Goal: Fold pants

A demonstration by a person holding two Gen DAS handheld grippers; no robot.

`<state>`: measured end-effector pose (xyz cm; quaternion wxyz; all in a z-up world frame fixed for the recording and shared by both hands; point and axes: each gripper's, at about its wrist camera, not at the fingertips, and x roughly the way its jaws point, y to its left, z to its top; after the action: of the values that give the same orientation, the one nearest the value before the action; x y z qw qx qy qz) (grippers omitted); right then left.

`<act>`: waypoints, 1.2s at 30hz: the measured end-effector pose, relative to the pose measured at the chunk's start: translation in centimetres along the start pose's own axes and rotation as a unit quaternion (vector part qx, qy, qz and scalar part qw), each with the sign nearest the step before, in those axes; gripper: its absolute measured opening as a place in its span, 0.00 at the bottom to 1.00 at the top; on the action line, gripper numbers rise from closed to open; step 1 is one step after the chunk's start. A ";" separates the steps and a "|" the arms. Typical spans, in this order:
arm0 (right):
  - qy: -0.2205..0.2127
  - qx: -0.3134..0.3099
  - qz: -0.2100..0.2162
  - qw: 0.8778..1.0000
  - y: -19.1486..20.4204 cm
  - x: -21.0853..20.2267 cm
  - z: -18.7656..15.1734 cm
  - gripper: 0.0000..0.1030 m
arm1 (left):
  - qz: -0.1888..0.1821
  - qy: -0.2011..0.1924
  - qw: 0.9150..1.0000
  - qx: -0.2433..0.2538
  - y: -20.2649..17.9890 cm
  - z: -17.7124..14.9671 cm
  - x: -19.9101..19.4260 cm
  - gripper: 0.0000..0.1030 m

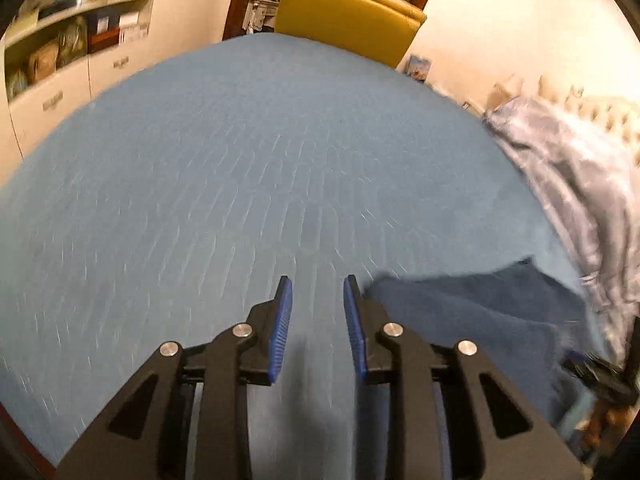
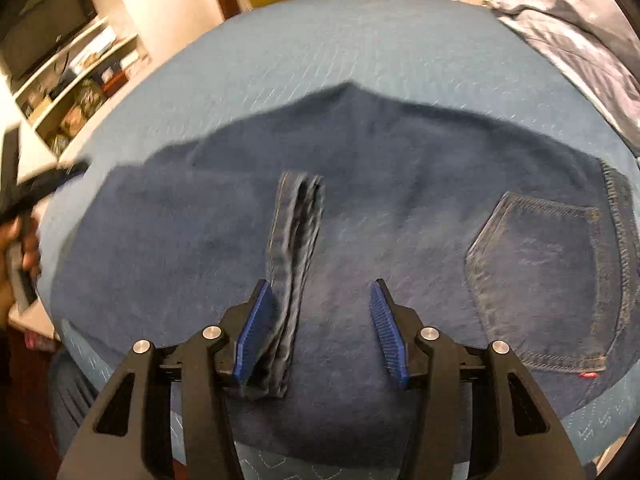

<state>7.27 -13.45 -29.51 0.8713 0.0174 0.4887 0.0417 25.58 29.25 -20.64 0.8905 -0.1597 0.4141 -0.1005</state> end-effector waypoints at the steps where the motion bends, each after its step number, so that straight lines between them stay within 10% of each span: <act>1: -0.006 0.000 -0.002 1.000 0.0 0.0 1.1 0.50 | -0.012 0.001 1.000 -0.003 0.2 -1.0 -0.7 0.29; 9: 0.013 -0.055 -0.084 0.995 -0.3 5.3 5.2 0.52 | -0.096 0.040 0.993 -0.057 0.4 -10.9 -3.7 0.40; 17: -0.016 -0.023 -0.166 0.986 0.5 2.2 7.0 0.54 | -0.125 0.050 0.990 -0.051 -0.3 -14.4 -2.8 0.39; 26: 0.090 -0.133 0.024 0.987 19.9 5.1 11.8 0.62 | -0.146 0.039 0.983 -0.108 -0.9 -14.9 -2.7 0.16; 36: 0.163 -0.209 -0.107 0.958 30.6 13.3 11.4 0.62 | -0.122 0.000 0.988 -0.100 -2.7 -15.4 -5.5 0.11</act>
<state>22.18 18.33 -32.67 0.7635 -0.2245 0.6034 0.0513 10.05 25.41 -25.11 0.8510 -0.2972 0.3998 -0.1660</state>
